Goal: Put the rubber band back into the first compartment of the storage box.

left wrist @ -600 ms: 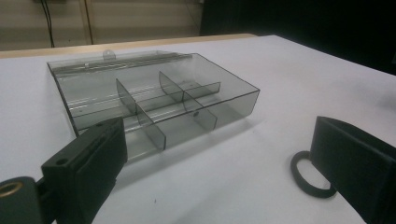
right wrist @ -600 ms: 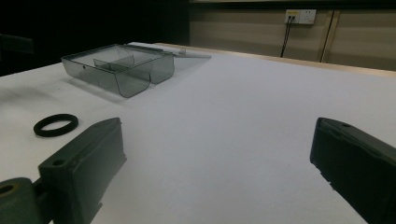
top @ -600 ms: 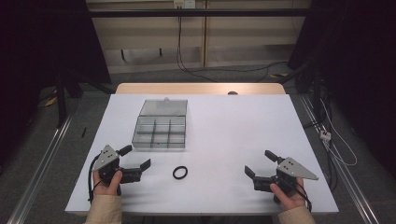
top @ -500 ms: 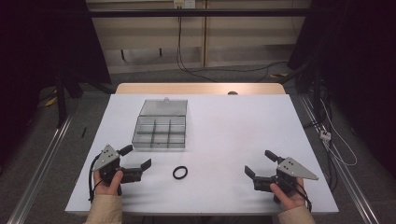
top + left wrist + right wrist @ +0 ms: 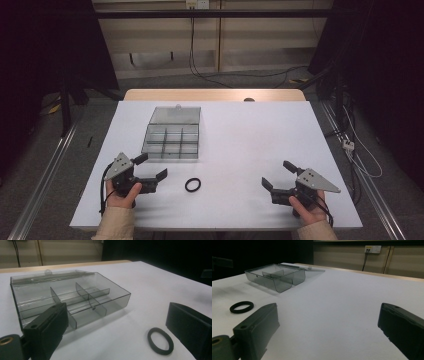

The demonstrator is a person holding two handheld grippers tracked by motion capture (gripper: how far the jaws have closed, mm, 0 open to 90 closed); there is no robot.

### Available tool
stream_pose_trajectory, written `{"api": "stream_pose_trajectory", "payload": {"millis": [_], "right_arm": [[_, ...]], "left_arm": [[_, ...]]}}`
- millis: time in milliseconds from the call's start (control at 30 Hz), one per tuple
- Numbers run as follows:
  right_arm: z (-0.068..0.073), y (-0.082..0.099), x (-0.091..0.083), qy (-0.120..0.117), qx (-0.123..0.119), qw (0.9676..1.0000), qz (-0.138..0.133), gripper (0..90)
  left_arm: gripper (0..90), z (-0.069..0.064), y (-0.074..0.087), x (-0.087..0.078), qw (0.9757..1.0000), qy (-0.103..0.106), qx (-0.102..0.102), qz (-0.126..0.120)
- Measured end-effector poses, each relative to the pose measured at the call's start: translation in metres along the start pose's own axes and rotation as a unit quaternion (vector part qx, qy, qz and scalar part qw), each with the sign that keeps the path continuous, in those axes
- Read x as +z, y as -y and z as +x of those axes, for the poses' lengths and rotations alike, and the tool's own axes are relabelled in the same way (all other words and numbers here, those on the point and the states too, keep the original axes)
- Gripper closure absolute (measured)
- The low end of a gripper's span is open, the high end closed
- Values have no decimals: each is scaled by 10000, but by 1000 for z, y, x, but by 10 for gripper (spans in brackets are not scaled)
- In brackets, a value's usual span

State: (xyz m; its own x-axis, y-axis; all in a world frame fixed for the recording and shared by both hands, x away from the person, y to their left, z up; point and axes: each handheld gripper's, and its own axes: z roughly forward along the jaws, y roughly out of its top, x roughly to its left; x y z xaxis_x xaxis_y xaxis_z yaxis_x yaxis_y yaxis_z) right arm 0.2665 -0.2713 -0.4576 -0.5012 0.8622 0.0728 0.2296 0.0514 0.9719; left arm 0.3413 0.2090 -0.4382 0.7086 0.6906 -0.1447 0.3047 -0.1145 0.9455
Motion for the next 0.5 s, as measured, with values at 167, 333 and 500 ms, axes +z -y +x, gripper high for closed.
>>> {"api": "stream_pose_trajectory", "payload": {"millis": [167,333,500], "right_arm": [[0,0,-1,12,-4,10000,-25,28],[0,-1,-1,24,-25,10000,-22,28],[1,-1,0,4,-40,10000,-42,29]], "left_arm": [[45,-4,-3,7,10000,52,25,37],[55,-11,-6,16,9998,126,78,148],[64,-18,-9,26,9990,243,-3,369]]}}
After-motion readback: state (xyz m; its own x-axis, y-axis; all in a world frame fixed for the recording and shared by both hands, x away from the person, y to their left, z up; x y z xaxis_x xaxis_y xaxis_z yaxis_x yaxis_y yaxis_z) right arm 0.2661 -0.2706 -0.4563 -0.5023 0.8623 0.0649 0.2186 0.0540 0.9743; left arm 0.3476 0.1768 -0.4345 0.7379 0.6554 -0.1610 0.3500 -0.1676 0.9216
